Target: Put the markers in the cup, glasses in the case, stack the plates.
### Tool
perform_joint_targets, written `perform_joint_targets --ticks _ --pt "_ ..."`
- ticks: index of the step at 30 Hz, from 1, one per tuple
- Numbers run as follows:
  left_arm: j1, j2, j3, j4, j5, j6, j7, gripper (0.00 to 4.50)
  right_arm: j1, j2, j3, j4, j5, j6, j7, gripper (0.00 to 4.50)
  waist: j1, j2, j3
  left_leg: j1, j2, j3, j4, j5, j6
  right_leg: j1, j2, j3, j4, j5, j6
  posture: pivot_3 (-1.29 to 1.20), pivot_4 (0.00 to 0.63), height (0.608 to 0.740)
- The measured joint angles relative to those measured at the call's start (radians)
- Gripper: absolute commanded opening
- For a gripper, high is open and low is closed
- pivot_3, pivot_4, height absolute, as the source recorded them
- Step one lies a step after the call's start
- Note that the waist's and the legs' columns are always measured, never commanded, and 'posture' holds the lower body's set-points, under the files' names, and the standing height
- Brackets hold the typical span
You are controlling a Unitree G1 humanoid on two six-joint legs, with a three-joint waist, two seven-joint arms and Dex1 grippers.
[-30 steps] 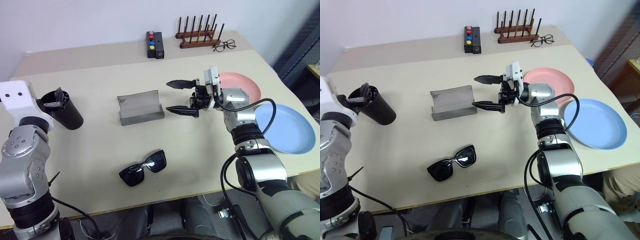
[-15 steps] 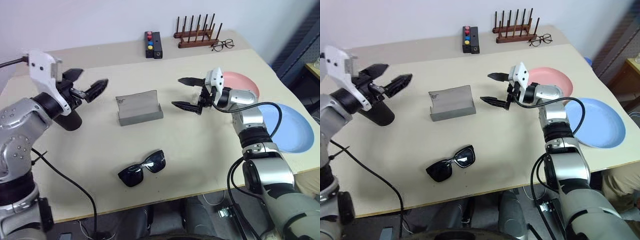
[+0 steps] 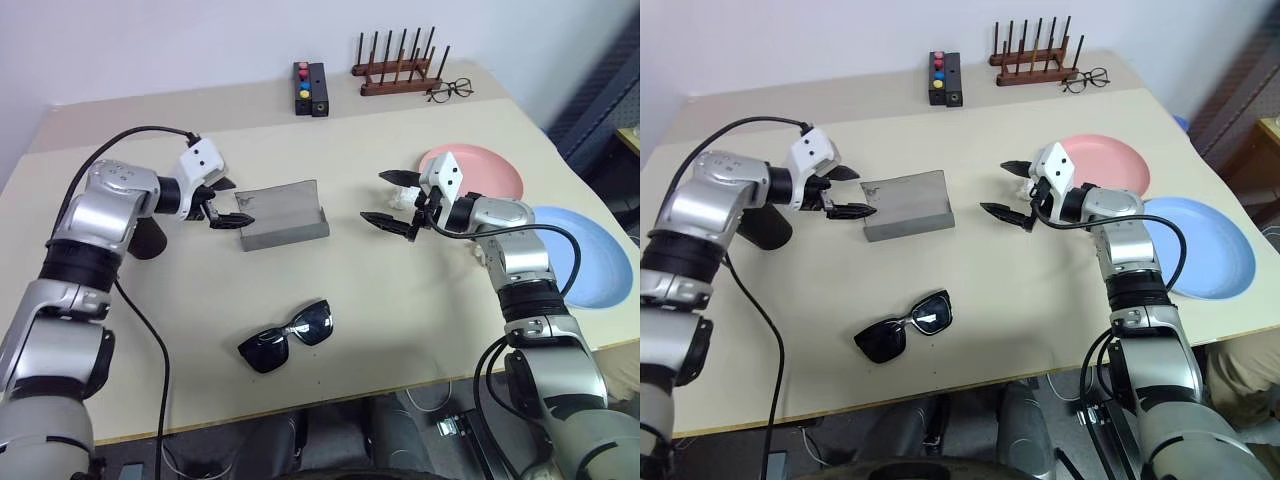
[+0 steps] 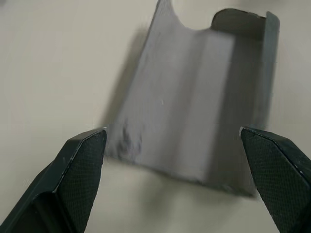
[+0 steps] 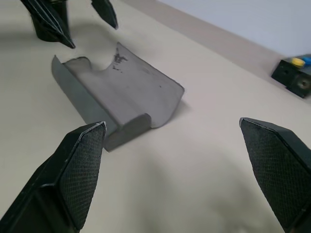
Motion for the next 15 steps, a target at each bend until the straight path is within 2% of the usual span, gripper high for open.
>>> perform_joint_targets --ticks 3,8,15 --pt "-0.047 -0.056 -0.025 0.111 0.052 -0.089 -0.052 4.46 0.031 -0.009 -0.004 -0.053 0.004 0.023 -0.028 4.5 -0.005 0.0 0.0 0.0 0.0 0.0 0.0 0.0 0.0 -0.001 0.0 0.0 0.0 0.0 0.0 0.0 0.15 0.74" --pt "-0.079 -0.089 -0.032 0.22 0.104 -0.176 -0.103 4.46 0.071 -0.019 -0.007 -0.12 0.019 0.049 -0.055 4.5 -0.016 0.0 0.0 -0.001 0.0 0.0 0.0 0.0 0.0 -0.001 0.0 0.0 0.001 0.0 0.0 0.0 0.15 0.74" --pt "-0.086 -0.1 -0.026 0.25 0.134 -0.214 -0.144 4.46 0.083 -0.026 -0.007 -0.14 0.027 0.067 -0.073 4.5 -0.022 0.0 0.0 -0.001 0.0 0.0 0.0 0.0 0.0 -0.001 0.0 0.0 0.001 0.0 0.0 0.0 0.15 0.74"
